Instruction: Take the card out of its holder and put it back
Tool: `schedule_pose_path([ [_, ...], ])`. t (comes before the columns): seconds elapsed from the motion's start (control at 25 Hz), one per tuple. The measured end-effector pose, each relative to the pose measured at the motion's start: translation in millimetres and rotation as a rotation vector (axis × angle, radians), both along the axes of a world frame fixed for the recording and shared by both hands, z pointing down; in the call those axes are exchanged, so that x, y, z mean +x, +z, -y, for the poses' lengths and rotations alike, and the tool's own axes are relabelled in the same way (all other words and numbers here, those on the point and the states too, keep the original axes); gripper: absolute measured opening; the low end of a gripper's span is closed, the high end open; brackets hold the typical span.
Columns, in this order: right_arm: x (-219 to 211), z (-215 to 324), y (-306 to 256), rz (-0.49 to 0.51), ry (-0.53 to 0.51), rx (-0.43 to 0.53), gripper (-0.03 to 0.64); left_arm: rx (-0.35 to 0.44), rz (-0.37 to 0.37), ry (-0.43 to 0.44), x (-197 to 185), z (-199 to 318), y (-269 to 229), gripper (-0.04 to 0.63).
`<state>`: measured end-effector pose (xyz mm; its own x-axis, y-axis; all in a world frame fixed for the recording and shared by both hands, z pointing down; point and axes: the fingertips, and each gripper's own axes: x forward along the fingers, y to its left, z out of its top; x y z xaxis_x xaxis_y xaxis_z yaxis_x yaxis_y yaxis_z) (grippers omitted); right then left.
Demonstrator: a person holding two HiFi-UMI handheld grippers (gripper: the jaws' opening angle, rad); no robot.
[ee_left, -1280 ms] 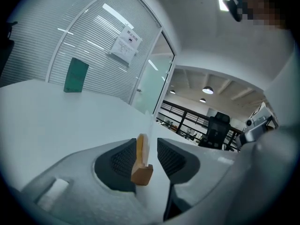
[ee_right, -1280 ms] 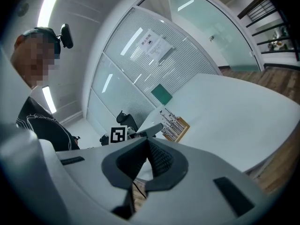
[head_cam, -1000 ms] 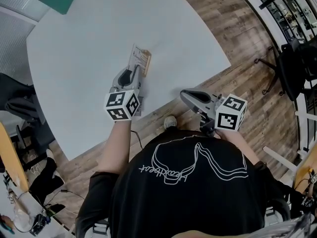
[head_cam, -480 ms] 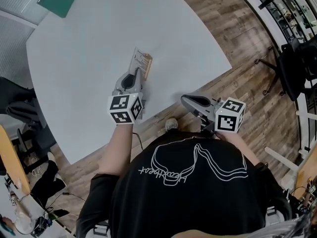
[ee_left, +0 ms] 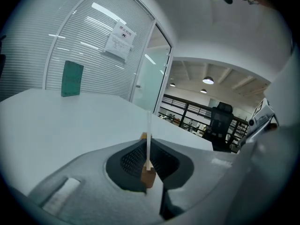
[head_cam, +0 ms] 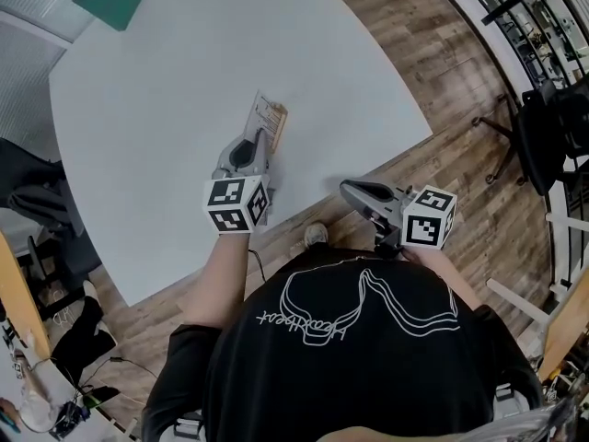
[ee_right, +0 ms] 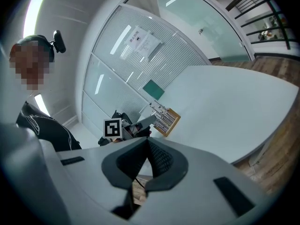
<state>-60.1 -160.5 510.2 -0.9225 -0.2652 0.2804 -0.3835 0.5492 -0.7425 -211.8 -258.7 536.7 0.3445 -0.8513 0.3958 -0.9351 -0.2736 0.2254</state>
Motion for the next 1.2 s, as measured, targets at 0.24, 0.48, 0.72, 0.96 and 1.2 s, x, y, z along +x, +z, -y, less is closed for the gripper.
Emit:
schedule_pose_path([
  [0.24, -4.9, -1.0, 2.0, 0.008, -0.01, -0.01, 0.009, -0.009, -0.021, -0.017, -4.2, 2.2, -4.2, 0.026],
  [0.48, -3.3, -3.1, -1.2, 0.022, 0.001, -0.018, 0.009, 0.023, 0.006, -0.026, -8.4, 2.3, -19.6, 0.026],
  [0.72, 12.2, -5.1, -12.5, 0.049, 0.024, 0.007, 0.009, 0.05, 0.018, -0.061, -7.7, -2.8, -37.2, 0.026],
  [0.96, 34.1, -14.0, -25.2, 0.061, 0.034, 0.019, 0.009, 0.081, 0.053, -0.084, -1.1, -7.9, -60.1, 0.025],
  [1.2, 39.7, -24.0, -43.1, 0.076, 0.036, 0.037, 0.009, 0.121, 0.076, -0.111, -10.0, -16.7, -87.9, 0.025],
])
